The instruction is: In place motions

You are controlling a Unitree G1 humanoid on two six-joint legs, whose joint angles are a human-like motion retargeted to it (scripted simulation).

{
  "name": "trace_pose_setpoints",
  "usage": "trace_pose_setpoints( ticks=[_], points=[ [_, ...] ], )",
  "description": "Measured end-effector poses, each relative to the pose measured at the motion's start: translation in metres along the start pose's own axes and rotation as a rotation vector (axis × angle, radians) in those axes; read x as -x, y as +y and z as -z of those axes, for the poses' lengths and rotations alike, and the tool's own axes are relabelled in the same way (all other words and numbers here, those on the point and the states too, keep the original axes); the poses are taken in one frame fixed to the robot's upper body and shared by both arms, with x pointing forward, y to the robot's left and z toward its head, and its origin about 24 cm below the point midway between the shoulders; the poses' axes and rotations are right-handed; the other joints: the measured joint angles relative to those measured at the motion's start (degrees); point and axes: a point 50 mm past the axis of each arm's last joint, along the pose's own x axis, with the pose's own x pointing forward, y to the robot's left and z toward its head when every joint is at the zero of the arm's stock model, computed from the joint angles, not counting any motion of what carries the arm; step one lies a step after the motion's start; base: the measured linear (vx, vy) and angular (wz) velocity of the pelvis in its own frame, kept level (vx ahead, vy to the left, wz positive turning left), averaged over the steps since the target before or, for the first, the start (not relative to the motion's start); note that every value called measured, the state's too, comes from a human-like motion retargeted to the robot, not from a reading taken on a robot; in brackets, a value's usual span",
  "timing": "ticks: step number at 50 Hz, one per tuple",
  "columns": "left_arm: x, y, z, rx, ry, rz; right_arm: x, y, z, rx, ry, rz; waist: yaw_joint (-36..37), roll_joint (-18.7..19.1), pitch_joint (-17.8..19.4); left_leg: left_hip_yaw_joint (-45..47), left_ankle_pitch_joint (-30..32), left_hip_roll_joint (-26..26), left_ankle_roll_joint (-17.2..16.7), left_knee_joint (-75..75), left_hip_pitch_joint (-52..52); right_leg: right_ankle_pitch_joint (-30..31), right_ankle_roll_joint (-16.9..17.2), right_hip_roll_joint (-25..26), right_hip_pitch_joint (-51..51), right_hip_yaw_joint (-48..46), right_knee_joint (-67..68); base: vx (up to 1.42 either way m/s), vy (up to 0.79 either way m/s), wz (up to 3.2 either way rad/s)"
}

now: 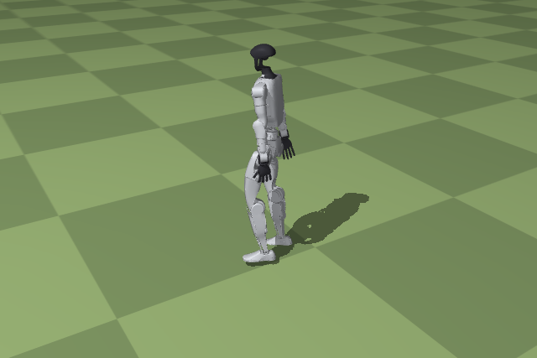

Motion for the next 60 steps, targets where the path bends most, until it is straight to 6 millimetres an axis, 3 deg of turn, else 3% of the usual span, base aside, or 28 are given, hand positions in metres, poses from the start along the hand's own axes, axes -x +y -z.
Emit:
trace_pose_setpoints(
  ticks=[2,5,13,17,22,27,33,35,38,42,45,48,51,53,57,60],
  points=[
    [0.001,0.005,0.005,0.025,0.023,-0.043,0.001,0.004,-0.031,-0.035,-0.114,-0.044,-0.22,-0.55,0.76,-2.45,7.4,1.58,0.37,8.29,-5.18,-0.02,0.09,-0.96,-0.26,-1.51,0.08,-0.45,-0.11,0.61],
    [0.002,0.009,0.011,0.01,0.051,-0.074,0.009,0.009,-0.081,-0.104,-0.283,-0.114,2.27,-2.07,2.46,-5.96,15.59,1.04,6.42,21.18,-14.32,0.29,-0.23,-2.76,-0.69,-2.07,0.24,-0.34,-0.05,0.21],
    [0.011,0.021,0.065,-0.099,0.277,0.009,0.055,0.008,-0.197,0.042,-0.659,-0.12,9.38,-2.16,4.51,-4.94,7.65,3.02,7.85,50.09,-31.33,1.03,-2.9,-2.96,-0.8,-1.44,0.51,-0.15,0.02,-0.13],
    [0.017,0.028,0.09,-0.094,0.364,-0.006,0.08,0.008,-0.231,0.159,-0.804,-0.093,10.2,-1.72,3.57,-4.24,6.37,3.47,7.17,55.81,-35.4,0.76,-3.3,-2.84,-1.25,-1.61,0.67,-0.02,0.04,0.02],
    [0.02,0.033,0.095,-0.054,0.381,-0.022,0.092,0.009,-0.245,0.204,-0.864,-0.067,10.25,-1.58,3.08,-3.02,6.19,4.4,5.42,54.27,-32.62,0.38,-3.16,-2.77,-0.6,-3.18,0.43,0.02,0.0,0.24],
    [0.018,0.036,0.087,-0.008,0.338,-0.036,0.079,0.017,-0.229,0.192,-0.799,-0.088,8.8,-1.26,0.32,-1.23,6.02,5.04,3.24,43.76,-24.15,0.25,-2.24,-2.53,-0.17,-4.96,-0.83,0.13,0.02,0.36],
    [0.014,0.036,0.07,-0.007,0.268,-0.037,0.05,0.032,-0.188,0.198,-0.631,-0.141,4.52,-0.96,-3.13,-6.6,5.22,-3.28,-1.19,16.96,-9.5,-0.9,-1.6,-1.81,0.33,-6.81,-1.2,0.18,0.03,0.28],
    [0.013,0.036,0.061,-0.027,0.241,-0.039,0.043,0.037,-0.174,0.177,-0.585,-0.175,3.76,-0.45,-3.78,-9.41,1.94,-5.81,-2.88,5.81,-3.94,-1.54,-1.52,-0.89,0.6,-6.87,-0.96,0.19,0.02,0.01],
    [0.011,0.034,0.051,-0.071,0.218,-0.043,0.033,0.04,-0.152,0.128,-0.524,-0.205,2.51,0.35,-5.06,-0.44,-8.43,-5.5,0.03,-6.52,4.26,-2.47,-0.92,-0.21,0.94,-6.76,-0.34,0.32,0.09,0.01],
    [0.008,0.026,0.032,-0.146,0.207,-0.056,0.021,0.034,-0.122,0.097,-0.439,-0.187,-1.85,1.88,-6.95,-4.24,-6.58,-8.11,3.82,-16.03,6.78,-3.92,-0.23,-0.14,0.6,-8.87,1.22,0.3,0.12,0.42],
    [0.005,0.013,-0.002,-0.247,0.134,-0.079,0.016,0.021,-0.106,0.067,-0.404,-0.137,-3.48,2.06,-6.02,-6.38,-7.53,-8.74,4.6,-15.98,5.95,-5.46,0.77,-1.48,-0.75,-10.15,4.66,0.09,0.04,0.48],
    [0.004,-0.001,-0.037,-0.389,0.067,-0.075,0.009,0.014,-0.078,0.053,-0.337,-0.11,-3.2,2.22,-5.31,-7.44,-8.53,-8.5,4.91,-14.22,5.12,-4.77,0.48,-2.0,-2.51,-10.58,10.18,0.32,0.04,0.32],
    [0.005,-0.031,-0.071,-0.482,-0.022,-0.009,0.003,0.007,-0.046,0.018,-0.224,-0.073,-2.3,2.86,-3.68,-7.68,-9.36,-7.52,5.09,-13.17,4.97,3.6,0.81,-2.45,-8.16,-8.15,22.02,0.17,0.09,-0.2],
    [0.009,-0.061,-0.101,-0.481,-0.146,0.065,0.001,0.0,-0.03,-0.009,-0.163,-0.04,-2.49,3.98,-2.44,-6.44,-9.83,-6.18,4.95,-12.98,4.64,9.71,-2.58,-2.88,-15.15,-6.44,33.45,-0.02,0.15,-0.57],
    [0.034,-0.109,-0.167,-0.484,-0.444,0.171,0.001,-0.014,0.012,-0.044,-0.013,0.061,-9.86,5.93,-1.05,-6.15,-9.92,-5.01,5.54,-12.93,3.84,3.33,-8.9,-9.94,-27.81,-12.26,57.78,0.04,0.17,0.29],
    [0.061,-0.135,-0.21,-0.544,-0.641,0.173,0.003,-0.015,0.042,-0.12,0.098,0.073,-15.54,7.58,0.55,-7.6,-9.0,-3.03,5.66,-12.7,2.96,0.16,-6.78,-9.36,-36.11,-11.15,69.04,-0.02,0.09,0.81]
  ],
)
